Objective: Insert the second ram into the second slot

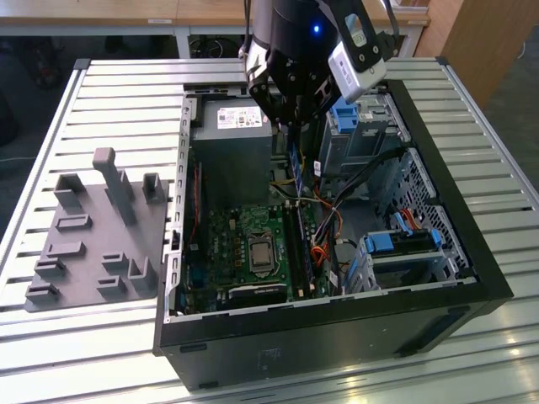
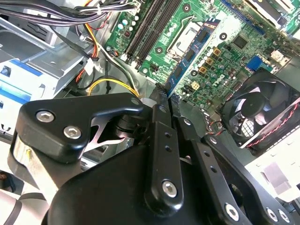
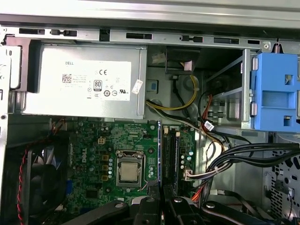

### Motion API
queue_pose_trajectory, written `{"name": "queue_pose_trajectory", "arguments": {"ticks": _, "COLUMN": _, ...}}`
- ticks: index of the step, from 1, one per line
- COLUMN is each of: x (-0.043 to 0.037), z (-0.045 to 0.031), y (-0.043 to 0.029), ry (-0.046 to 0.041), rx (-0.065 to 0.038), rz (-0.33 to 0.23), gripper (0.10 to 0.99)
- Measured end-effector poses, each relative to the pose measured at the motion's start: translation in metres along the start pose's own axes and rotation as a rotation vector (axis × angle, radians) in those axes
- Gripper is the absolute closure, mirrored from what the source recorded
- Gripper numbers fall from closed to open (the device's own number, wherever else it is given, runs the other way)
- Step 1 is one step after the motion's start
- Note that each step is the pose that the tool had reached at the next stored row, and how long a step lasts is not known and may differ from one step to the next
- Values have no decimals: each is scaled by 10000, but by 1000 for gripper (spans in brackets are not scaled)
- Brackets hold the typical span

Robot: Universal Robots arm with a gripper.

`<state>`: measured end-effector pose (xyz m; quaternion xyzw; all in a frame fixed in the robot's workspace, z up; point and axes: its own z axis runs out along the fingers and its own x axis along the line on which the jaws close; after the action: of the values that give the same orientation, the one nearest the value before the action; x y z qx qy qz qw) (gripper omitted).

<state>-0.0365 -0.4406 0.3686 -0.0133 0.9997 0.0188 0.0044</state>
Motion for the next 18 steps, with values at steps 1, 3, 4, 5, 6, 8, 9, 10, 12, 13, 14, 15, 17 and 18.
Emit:
{"name": "queue_pose_trajectory", "arguments": {"ticks": 1, "x": 0, "z": 2, "y": 0, "ry": 0, "rx": 1, "rz": 0, "gripper": 945}}
{"name": "queue_pose_trajectory", "arguments": {"ticks": 3, "x": 0, "z": 6, "y": 0, "ry": 1, "rx": 0, "rz": 0, "gripper": 945}}
{"name": "queue_pose_trajectory", "arguments": {"ticks": 4, "x": 0, "z": 7, "y": -1, "ry": 1, "rx": 1, "rz": 0, "gripper": 945}}
{"name": "queue_pose_trajectory", "arguments": {"ticks": 5, "x": 0, "z": 9, "y": -1, "ry": 0, "rx": 0, "rz": 0, "gripper": 945}}
{"name": "queue_pose_trajectory", "arguments": {"ticks": 6, "x": 0, "z": 11, "y": -1, "ry": 1, "rx": 1, "rz": 0, "gripper": 945}}
{"name": "queue_pose_trajectory", "arguments": {"ticks": 8, "x": 0, "z": 19, "y": -2, "ry": 1, "rx": 1, "rz": 0, "gripper": 945}}
{"name": "queue_pose_trajectory", "arguments": {"ticks": 9, "x": 0, "z": 21, "y": -2, "ry": 1, "rx": 1, "rz": -1, "gripper": 945}}
{"name": "queue_pose_trajectory", "arguments": {"ticks": 10, "x": 0, "z": 23, "y": -2, "ry": 1, "rx": 1, "rz": 0, "gripper": 945}}
{"name": "queue_pose_trajectory", "arguments": {"ticks": 12, "x": 0, "z": 26, "y": -3, "ry": 1, "rx": 1, "rz": 0, "gripper": 945}}
{"name": "queue_pose_trajectory", "arguments": {"ticks": 13, "x": 1, "z": 52, "y": -6, "ry": 0, "rx": 1, "rz": 0, "gripper": 945}}
{"name": "queue_pose_trajectory", "arguments": {"ticks": 14, "x": 1, "z": 74, "y": -12, "ry": 0, "rx": 0, "rz": 0, "gripper": 945}}
{"name": "queue_pose_trajectory", "arguments": {"ticks": 15, "x": 1, "z": 76, "y": -13, "ry": 0, "rx": 0, "rz": 0, "gripper": 945}}
{"name": "queue_pose_trajectory", "arguments": {"ticks": 17, "x": 1, "z": 79, "y": -16, "ry": 0, "rx": 0, "rz": 0, "gripper": 945}}
{"name": "queue_pose_trajectory", "arguments": {"ticks": 18, "x": 1, "z": 80, "y": -17, "ry": 0, "rx": 0, "rz": -1, "gripper": 945}}
